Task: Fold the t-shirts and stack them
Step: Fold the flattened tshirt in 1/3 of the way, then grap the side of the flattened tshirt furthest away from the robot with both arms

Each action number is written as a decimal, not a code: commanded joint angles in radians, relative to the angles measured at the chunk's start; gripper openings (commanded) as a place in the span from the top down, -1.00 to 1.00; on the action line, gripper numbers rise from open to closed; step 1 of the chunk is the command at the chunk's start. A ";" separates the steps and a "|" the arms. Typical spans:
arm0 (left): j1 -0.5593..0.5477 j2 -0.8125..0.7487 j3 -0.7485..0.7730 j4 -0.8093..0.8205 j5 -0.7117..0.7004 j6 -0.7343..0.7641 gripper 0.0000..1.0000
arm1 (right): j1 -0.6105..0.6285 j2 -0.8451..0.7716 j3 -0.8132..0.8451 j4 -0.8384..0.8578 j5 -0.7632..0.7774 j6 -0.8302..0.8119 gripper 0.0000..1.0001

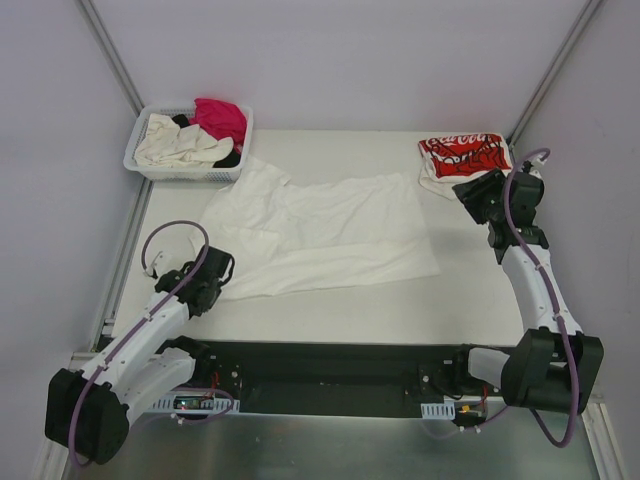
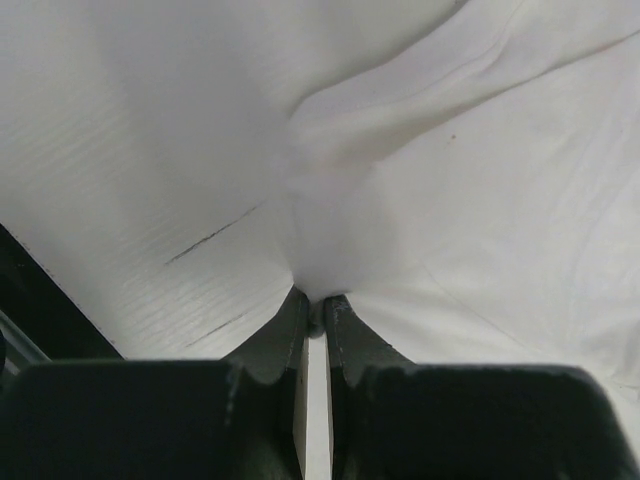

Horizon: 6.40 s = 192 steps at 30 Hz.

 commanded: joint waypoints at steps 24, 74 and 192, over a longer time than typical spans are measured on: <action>0.014 -0.132 0.183 0.009 -0.075 0.270 -0.43 | 0.029 0.021 -0.283 -0.054 -0.043 -0.026 -0.39; 0.013 -0.223 0.234 0.040 -0.103 0.373 -0.36 | 0.084 0.120 -0.404 0.024 0.006 -0.033 0.15; 0.216 1.035 0.889 1.066 0.863 0.997 -0.37 | -0.074 0.477 0.188 0.012 -0.075 -0.052 -0.09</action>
